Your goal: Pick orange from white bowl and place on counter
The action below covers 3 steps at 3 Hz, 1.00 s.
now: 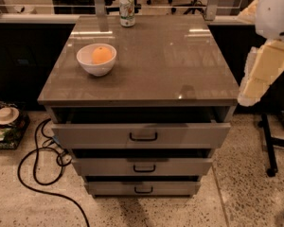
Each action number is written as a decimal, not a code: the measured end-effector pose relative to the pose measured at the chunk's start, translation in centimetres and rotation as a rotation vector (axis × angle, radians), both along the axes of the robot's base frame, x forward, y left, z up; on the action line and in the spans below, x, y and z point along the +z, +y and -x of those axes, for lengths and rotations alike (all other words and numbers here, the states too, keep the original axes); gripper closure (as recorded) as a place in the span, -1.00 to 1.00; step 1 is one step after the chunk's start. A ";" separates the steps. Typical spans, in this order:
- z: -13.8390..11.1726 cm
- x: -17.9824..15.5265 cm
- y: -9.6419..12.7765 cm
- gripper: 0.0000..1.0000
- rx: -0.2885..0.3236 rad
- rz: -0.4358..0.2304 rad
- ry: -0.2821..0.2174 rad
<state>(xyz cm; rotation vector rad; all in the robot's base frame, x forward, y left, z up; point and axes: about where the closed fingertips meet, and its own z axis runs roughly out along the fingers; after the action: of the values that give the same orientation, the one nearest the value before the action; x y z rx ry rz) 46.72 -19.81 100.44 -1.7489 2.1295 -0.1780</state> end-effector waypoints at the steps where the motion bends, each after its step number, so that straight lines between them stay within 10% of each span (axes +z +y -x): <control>1: -4.5 1.1 2.5 -1.00 0.109 0.065 0.000; 3: -11.5 2.5 8.5 -1.00 0.243 0.158 -0.015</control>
Offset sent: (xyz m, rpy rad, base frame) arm 0.1241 0.0829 0.0293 -0.2142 0.0774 0.3173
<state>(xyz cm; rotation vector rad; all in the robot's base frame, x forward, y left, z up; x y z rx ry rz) 58.21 -11.27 102.93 -2.0710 1.9174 -0.2981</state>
